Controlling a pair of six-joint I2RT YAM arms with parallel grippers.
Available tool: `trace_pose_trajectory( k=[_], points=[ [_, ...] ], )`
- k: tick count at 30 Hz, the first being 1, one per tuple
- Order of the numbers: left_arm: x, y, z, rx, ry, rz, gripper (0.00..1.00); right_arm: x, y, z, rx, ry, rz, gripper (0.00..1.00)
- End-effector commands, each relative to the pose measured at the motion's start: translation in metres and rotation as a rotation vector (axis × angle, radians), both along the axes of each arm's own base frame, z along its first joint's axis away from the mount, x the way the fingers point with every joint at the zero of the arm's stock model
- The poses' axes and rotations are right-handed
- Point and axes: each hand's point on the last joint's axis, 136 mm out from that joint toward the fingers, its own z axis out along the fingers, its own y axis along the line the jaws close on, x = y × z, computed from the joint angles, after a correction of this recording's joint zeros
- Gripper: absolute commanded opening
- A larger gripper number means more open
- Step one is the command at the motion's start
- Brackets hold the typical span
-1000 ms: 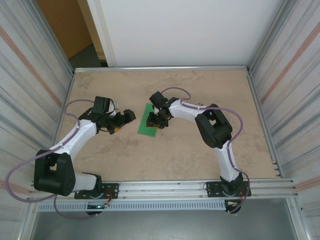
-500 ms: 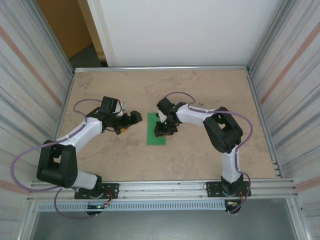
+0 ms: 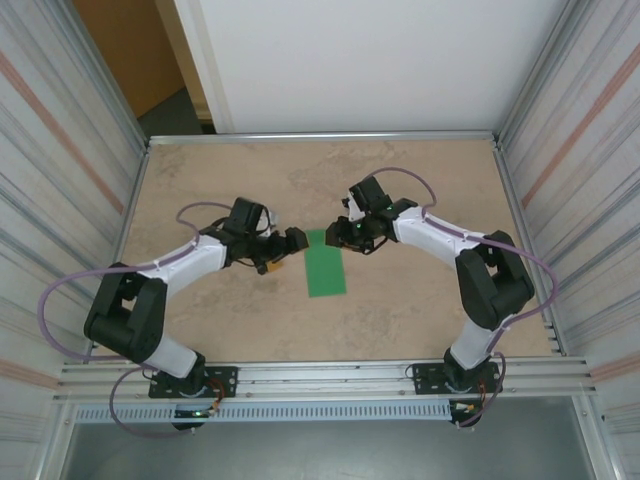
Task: Fold a paper plane with a square sheet of paper (pick it up from the middle)
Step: Move the paper to the center of the table, then third fold the triangle at the center of the table.
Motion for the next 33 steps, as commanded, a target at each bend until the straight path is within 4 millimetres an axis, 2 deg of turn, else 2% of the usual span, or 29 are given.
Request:
trace_pose_trajectory(
  k=[1,13,20,25,33],
  points=[
    [-0.009,-0.007,-0.010,0.000,0.046,0.012,0.91,-0.004,0.002,-0.017,0.015,0.080,-0.052,0.36],
    [-0.034,-0.025,-0.041,0.021,0.176,-0.026,0.72,-0.014,0.001,-0.054,-0.001,0.183,-0.042,0.28],
    [-0.041,-0.029,-0.049,0.043,0.206,-0.033,0.57,-0.017,0.000,-0.070,-0.002,0.229,-0.040,0.23],
    [-0.046,-0.032,-0.054,0.047,0.228,-0.043,0.46,-0.021,-0.008,-0.085,-0.027,0.260,-0.046,0.21],
    [-0.051,-0.034,-0.060,0.060,0.245,-0.050,0.41,-0.030,-0.020,-0.109,-0.070,0.313,-0.050,0.20]
  ],
)
